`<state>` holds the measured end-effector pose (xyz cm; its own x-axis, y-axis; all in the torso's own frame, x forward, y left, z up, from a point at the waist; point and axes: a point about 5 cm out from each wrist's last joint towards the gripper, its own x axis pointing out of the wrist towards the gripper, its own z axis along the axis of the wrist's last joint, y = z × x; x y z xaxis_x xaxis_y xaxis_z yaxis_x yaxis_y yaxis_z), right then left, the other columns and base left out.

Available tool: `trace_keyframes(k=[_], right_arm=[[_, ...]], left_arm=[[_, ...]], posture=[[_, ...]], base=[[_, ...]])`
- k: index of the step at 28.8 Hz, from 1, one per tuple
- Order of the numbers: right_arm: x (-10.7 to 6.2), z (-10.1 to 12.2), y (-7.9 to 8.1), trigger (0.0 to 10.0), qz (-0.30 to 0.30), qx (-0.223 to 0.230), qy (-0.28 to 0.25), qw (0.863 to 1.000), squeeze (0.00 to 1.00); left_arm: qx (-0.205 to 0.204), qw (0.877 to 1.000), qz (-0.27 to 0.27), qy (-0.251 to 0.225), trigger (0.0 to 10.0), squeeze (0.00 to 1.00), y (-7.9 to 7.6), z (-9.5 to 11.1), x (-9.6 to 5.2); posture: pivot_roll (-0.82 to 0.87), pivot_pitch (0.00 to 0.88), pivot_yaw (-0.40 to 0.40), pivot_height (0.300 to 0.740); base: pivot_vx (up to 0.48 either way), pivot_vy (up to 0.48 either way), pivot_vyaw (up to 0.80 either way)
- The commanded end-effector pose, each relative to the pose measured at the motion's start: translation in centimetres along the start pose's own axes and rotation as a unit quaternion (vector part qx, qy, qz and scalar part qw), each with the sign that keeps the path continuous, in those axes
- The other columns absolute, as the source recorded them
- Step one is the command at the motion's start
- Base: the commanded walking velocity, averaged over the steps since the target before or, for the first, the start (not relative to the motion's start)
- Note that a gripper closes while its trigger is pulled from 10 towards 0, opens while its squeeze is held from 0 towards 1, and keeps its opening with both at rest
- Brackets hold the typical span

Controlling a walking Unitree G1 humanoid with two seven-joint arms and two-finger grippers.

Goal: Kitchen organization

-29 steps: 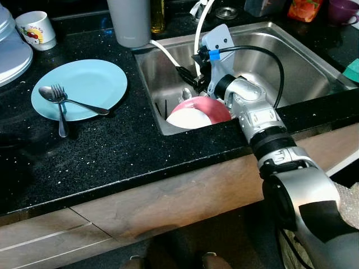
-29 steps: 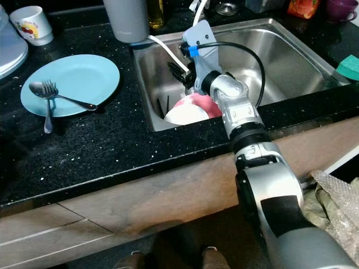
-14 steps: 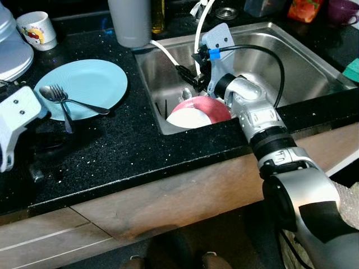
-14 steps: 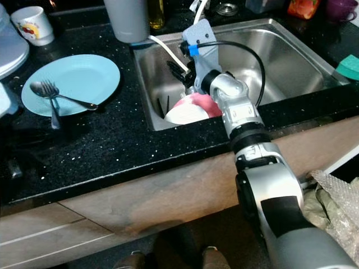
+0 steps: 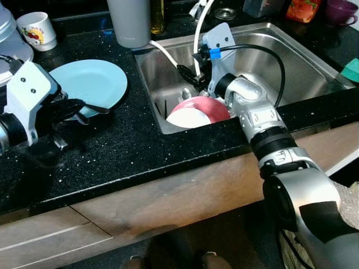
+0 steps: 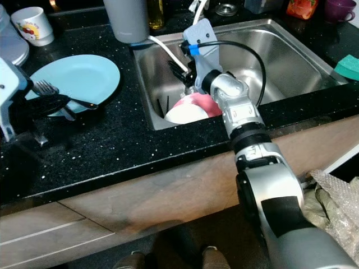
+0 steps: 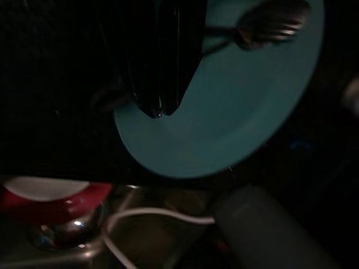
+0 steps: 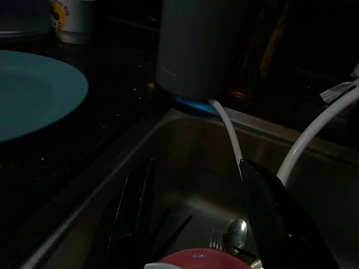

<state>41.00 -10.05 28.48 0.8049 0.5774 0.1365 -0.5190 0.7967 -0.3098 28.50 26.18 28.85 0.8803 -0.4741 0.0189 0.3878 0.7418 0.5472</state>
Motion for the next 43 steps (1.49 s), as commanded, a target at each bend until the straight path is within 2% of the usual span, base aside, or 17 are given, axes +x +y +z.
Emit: trace_keyframes(k=[1,2,3,5,6,7,8,12,19,22,23,24,28,31,36,43], right_arm=[[-0.2,0.1,-0.2,10.0,-0.004,0.003,-0.005,1.0,0.0],[-0.2,0.1,-0.2,10.0,-0.004,0.003,-0.005,1.0,0.0],[-0.2,0.1,-0.2,10.0,-0.004,0.004,-0.004,1.0,0.0],[-0.2,0.0,-0.2,10.0,-0.004,0.005,-0.004,1.0,0.0],[-0.2,0.0,-0.2,10.0,-0.003,0.006,-0.004,1.0,0.0],[-0.2,0.0,-0.2,10.0,-0.003,0.006,-0.004,1.0,0.0],[-0.2,0.0,0.0,10.0,0.0,0.007,-0.004,1.0,0.0],[-0.1,0.0,0.2,10.0,0.004,0.009,-0.005,1.0,0.0],[-0.2,0.0,0.5,10.0,0.014,0.011,-0.007,1.0,0.0],[-0.2,-0.1,0.5,10.0,0.014,0.011,-0.006,1.0,0.0],[-0.2,-0.2,0.6,10.0,0.015,0.011,-0.005,1.0,0.0],[-0.2,-0.2,0.6,10.0,0.015,0.011,-0.005,1.0,0.0],[-0.1,-0.1,0.7,10.0,0.016,0.011,-0.007,1.0,0.0],[-0.2,-0.1,0.7,10.0,0.015,0.011,-0.008,1.0,0.0],[-0.2,0.0,0.7,10.0,0.012,0.009,-0.009,1.0,0.0],[-0.3,0.0,0.6,10.0,0.011,0.008,-0.01,1.0,0.0]], left_arm=[[0.011,1.0,0.009,0.005,4.3,0.0,0.5,-0.2,0.1],[0.011,1.0,0.009,0.005,4.3,0.0,0.5,-0.2,0.1],[0.004,1.0,-0.008,0.009,10.0,0.0,0.8,-0.2,-0.1],[-0.007,1.0,-0.019,0.006,10.0,0.0,1.0,-0.1,-0.3],[-0.012,0.999,-0.037,0.005,10.0,0.7,0.9,0.0,-0.5],[-0.012,0.999,-0.037,0.005,10.0,0.7,0.9,0.0,-0.5],[-0.02,0.997,-0.07,0.005,10.0,1.0,0.6,0.1,-0.7],[-0.02,0.995,-0.095,0.009,10.0,1.0,0.2,0.2,-0.8],[0.01,0.986,-0.151,0.063,10.0,1.0,-0.4,0.0,-2.4],[0.022,0.983,-0.168,0.076,10.0,1.0,-0.6,-0.1,-2.6],[0.027,0.981,-0.176,0.081,10.0,0.6,-0.8,-0.2,-2.7],[0.034,0.98,-0.177,0.084,10.0,0.0,-0.8,-0.2,-2.7],[0.081,0.976,-0.179,0.099,10.0,0.0,-1.3,-0.6,-2.5],[0.095,0.974,-0.18,0.102,10.0,0.0,-1.7,-0.9,-2.3],[0.128,0.979,-0.147,0.062,10.0,0.0,-2.6,-1.1,-0.9],[0.167,0.978,-0.123,0.024,10.0,0.0,-3.7,-0.9,0.1]], posture=[[0.06,0.163,0.008,0.74],[0.06,0.163,0.008,0.74],[0.06,0.164,0.008,0.74],[0.06,0.164,0.007,0.74],[0.07,0.164,0.007,0.74],[0.07,0.164,0.007,0.74],[0.07,0.164,0.006,0.74],[0.07,0.164,0.006,0.74],[0.07,0.165,0.011,0.74],[0.07,0.166,0.008,0.74],[0.07,0.166,0.008,0.74],[0.07,0.166,0.008,0.74],[0.07,0.166,0.008,0.74],[0.07,0.165,0.008,0.74],[0.06,0.165,0.013,0.74],[0.06,0.165,0.013,0.74]], base=[[0.0,0.0,0.0],[0.0,0.0,0.0],[0.0,0.0,0.0],[0.0,0.0,0.0],[0.0,0.0,0.0],[0.0,0.0,0.0],[0.0,0.0,0.0],[0.0,0.0,0.0],[0.0,0.0,0.0],[0.0,0.0,0.0],[0.0,0.0,0.0],[0.0,0.0,0.0],[0.0,0.0,0.0],[0.0,0.0,0.0],[0.0,0.0,0.0],[0.0,0.0,0.0]])
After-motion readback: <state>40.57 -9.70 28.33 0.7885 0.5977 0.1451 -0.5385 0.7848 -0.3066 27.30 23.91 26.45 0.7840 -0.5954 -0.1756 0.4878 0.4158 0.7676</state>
